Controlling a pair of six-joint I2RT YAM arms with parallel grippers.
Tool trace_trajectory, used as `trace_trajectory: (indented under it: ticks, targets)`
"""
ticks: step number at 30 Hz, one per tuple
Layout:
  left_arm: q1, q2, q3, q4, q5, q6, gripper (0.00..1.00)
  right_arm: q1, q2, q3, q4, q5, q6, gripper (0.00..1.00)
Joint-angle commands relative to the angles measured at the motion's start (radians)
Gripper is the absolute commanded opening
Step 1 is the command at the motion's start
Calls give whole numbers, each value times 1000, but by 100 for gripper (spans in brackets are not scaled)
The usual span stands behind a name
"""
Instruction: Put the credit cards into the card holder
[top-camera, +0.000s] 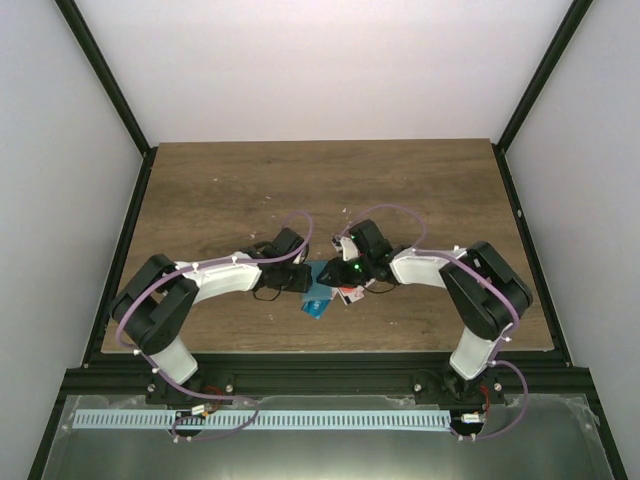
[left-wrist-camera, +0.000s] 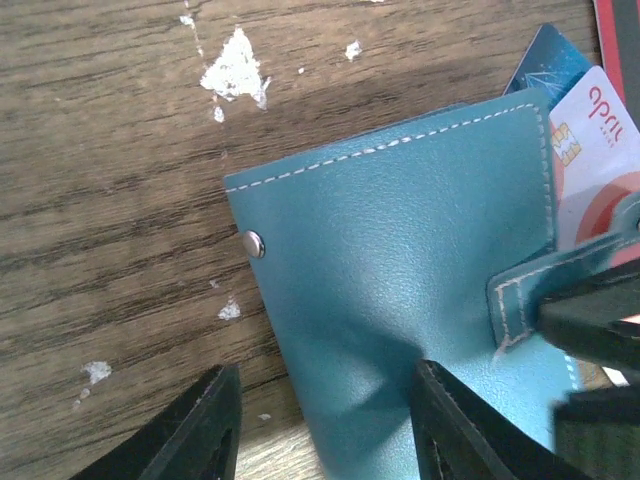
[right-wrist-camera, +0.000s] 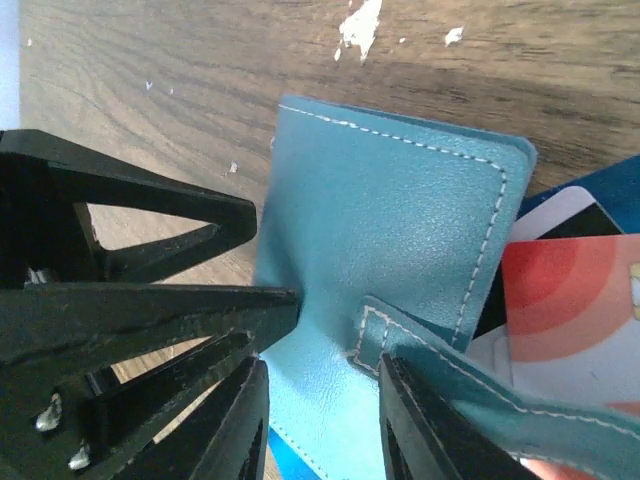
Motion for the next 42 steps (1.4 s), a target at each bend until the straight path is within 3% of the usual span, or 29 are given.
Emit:
trace_trajectory:
  ticks: [1, 7, 14, 17, 24, 27, 35, 42]
  targets:
    - [-8, 20, -7, -1, 24, 2, 53, 7, 64, 27, 13, 54, -30, 32]
    - [-1, -6, -66, 75, 97, -33, 78, 8, 75, -34, -21, 179, -44, 27]
    - [45, 12, -189, 325, 304, -108, 80, 8, 80, -97, 44, 128, -16, 24]
    - [48, 25, -191, 361, 307, -123, 71, 7, 81, -106, 63, 108, -8, 24]
    - [49, 25, -181, 403, 304, -161, 23, 7, 61, -100, 54, 100, -11, 24]
    - [49, -5, -166, 367, 283, -162, 8, 7, 28, -94, 43, 92, -16, 25]
    - [46, -190, -53, 10, 60, -47, 4, -11, -136, -40, -57, 147, -36, 34]
    - [9, -230, 68, -284, -306, 13, 4, -61, -266, -81, -69, 190, 8, 39]
